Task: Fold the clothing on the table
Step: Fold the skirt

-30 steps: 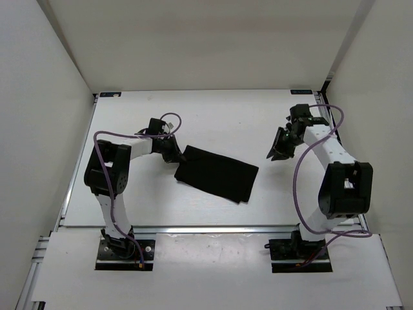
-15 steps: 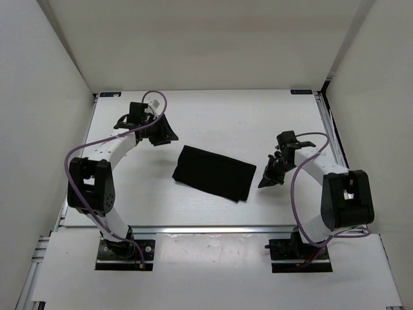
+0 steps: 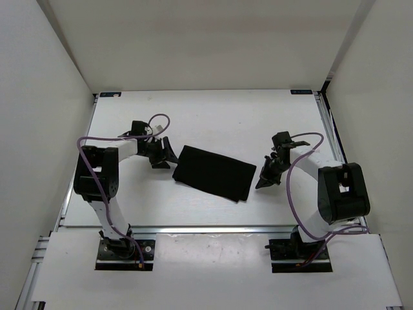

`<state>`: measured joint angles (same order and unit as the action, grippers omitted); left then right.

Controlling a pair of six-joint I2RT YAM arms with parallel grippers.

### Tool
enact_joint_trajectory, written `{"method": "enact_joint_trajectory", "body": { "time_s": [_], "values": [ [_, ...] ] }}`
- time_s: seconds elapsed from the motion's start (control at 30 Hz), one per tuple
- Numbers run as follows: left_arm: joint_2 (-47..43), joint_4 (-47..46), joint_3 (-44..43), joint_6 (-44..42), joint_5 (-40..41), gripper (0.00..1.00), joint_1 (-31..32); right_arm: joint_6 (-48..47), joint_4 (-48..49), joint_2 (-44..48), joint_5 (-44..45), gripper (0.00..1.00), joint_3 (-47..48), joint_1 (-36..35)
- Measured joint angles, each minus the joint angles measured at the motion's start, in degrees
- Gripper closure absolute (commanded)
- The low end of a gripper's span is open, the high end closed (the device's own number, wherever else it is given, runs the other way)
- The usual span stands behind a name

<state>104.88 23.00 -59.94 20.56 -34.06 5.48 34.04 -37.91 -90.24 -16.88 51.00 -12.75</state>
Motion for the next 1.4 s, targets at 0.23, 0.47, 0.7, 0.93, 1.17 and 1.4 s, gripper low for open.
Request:
{"method": "enact_joint_trajectory", "body": {
  "time_s": [0.23, 0.47, 0.7, 0.93, 1.17, 1.4],
  "values": [
    [0.3, -3.3, 2.2, 0.8, -4.2, 0.42, 2.3, 0.0, 0.0, -0.6, 0.4, 1.0, -0.4, 0.0],
    [2.8, -5.7, 3.0, 2.6, -5.1, 1.0, 4.3, 0.1, 0.5, -1.2, 0.5, 1.0, -1.4, 0.0],
    [2.9, -5.9, 3.0, 4.0, -5.5, 1.0, 4.3, 0.4, 0.5, -2.8, 1.3, 1.0, -1.3, 0.0],
    [-1.9, -1.0, -0.7, 3.0, 0.9, 1.0, 1.9, 0.5, 0.4, -7.7, 1.9, 1.0, 4.4, 0.1],
    [-4.5, -0.1, -2.2, 2.6, 2.3, 1.0, 0.4, -0.1, 0.4, -13.8, 1.6, 1.0, 13.9, -3.3],
    [-6.0, 1.8, -4.6, 3.1, 2.0, 1.0, 4.9, -1.0, 1.5, -13.6, -4.3, 1.0, 20.9, -6.4]
  ]
}}
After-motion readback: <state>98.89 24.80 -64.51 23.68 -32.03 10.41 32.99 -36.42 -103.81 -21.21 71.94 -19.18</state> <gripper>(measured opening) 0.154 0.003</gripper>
